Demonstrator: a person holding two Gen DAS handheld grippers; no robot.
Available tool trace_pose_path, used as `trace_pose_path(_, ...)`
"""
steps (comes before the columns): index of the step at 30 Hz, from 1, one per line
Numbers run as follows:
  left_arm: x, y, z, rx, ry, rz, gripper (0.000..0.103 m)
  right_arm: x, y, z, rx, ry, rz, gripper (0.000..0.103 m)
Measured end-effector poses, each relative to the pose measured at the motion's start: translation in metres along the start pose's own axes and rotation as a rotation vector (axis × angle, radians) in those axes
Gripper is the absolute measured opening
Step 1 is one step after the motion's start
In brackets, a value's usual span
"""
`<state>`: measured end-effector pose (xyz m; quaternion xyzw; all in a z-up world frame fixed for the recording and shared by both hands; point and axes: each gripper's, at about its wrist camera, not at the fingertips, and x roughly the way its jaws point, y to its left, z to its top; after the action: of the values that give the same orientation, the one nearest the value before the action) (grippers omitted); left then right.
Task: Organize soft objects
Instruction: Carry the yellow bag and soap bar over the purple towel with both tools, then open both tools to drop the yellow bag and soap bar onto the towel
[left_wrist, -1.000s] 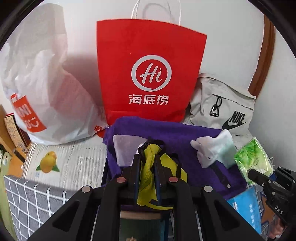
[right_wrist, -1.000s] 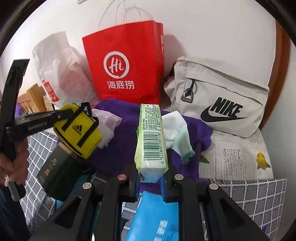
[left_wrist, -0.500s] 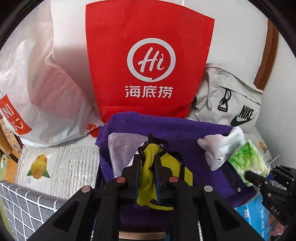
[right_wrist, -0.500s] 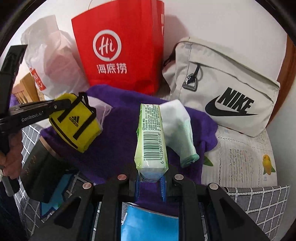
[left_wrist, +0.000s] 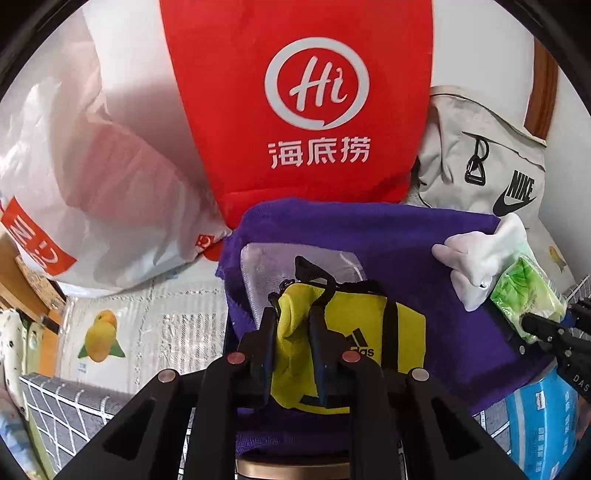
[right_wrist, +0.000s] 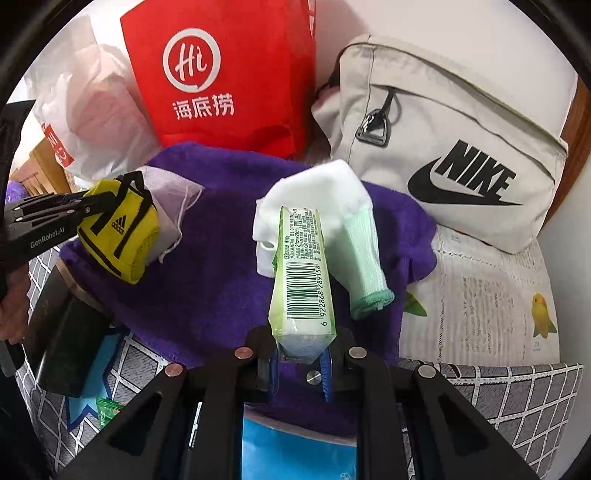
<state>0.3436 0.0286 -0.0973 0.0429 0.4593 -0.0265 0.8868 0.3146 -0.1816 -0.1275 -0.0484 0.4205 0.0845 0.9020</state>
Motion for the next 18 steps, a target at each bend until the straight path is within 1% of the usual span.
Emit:
trace_pose_path(3,0.006,0.001,-0.002,0.021,0.036,0.017,0.019,0.005,-0.001,0.001,0.006,0.008,0.006,0.018)
trace_pose_path(4,0.007,0.002,-0.002,0.012,0.041,0.013,0.019,0.007,-0.002,0.001,0.011,0.013,0.006,0.018)
trace_pose_path(5,0.006,0.005,-0.001,-0.002,0.044,-0.003,0.019,0.008,-0.002,0.001,0.015,0.016,0.006,0.018)
trace_pose_path(7,0.006,0.006,-0.001,-0.004,0.059,-0.033,0.029,0.009,-0.003,0.001,0.019,0.018,0.007,0.019)
trace_pose_path(11,0.002,0.006,-0.001,-0.003,0.061,-0.051,0.029,0.009,-0.004,0.001,0.026,0.008,0.010,0.020)
trace_pose_path(13,0.000,0.005,-0.002,0.001,0.064,-0.068,0.037,0.007,-0.004,0.001,0.025,0.009,0.016,0.026)
trace_pose_path(15,-0.003,0.003,-0.002,0.006,0.063,-0.076,0.043,0.005,-0.004,0.001,0.016,-0.001,0.014,0.039)
trace_pose_path(17,-0.007,0.002,-0.002,0.012,0.060,-0.085,0.045,0.000,-0.003,0.000,0.008,-0.017,0.002,0.048)
trace_pose_path(18,-0.009,0.002,-0.001,0.014,0.057,-0.086,0.049,-0.003,-0.003,0.000,0.003,-0.026,-0.004,0.049)
